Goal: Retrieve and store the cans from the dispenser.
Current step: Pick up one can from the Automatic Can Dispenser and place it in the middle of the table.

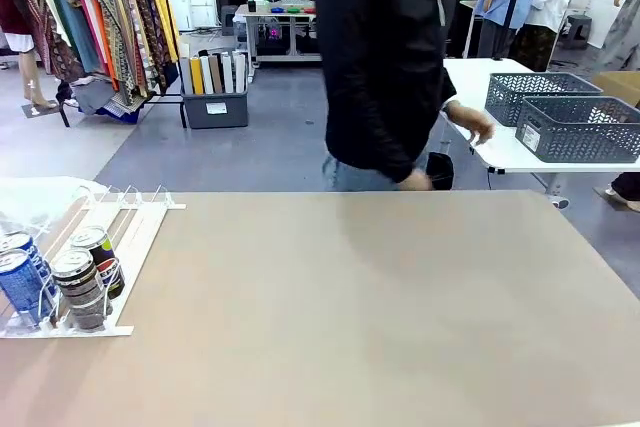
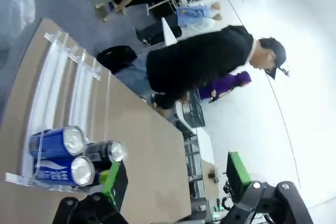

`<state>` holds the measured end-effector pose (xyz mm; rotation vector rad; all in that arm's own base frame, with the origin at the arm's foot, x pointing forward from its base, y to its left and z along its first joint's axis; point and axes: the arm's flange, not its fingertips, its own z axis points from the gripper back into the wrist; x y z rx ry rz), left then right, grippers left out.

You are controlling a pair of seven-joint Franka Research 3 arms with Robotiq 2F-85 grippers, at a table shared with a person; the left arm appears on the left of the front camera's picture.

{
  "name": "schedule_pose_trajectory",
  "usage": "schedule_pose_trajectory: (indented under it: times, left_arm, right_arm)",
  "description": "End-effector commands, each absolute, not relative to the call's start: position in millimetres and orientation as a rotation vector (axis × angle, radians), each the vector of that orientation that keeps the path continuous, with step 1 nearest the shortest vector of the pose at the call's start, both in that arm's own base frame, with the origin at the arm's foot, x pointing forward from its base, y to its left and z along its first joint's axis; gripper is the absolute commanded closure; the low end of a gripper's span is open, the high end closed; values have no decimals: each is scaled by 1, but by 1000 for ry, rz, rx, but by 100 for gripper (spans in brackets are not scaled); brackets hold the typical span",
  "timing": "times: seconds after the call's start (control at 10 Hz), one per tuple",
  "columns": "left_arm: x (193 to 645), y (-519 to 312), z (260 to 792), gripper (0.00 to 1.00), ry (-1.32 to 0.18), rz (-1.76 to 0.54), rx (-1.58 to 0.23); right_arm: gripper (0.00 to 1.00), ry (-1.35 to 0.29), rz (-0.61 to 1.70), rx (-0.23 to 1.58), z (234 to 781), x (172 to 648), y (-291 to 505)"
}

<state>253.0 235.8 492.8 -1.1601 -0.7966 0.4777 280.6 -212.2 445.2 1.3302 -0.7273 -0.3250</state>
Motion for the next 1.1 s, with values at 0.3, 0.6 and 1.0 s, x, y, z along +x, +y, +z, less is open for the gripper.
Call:
schedule_pose_trajectory:
  times: [0.3, 0.6, 1.0]
  left_arm:
    - [249, 229, 504, 0, -792, 433, -1176]
    - [246, 226, 511, 0, -734, 431, -1050]
    - [293, 140, 535, 0, -425, 193, -450]
  right_arm:
    - [0, -736, -325, 1341, 453, 270, -217]
    - [0, -736, -325, 1341, 453, 270, -217]
    - [0, -736, -325, 1341, 453, 270, -217]
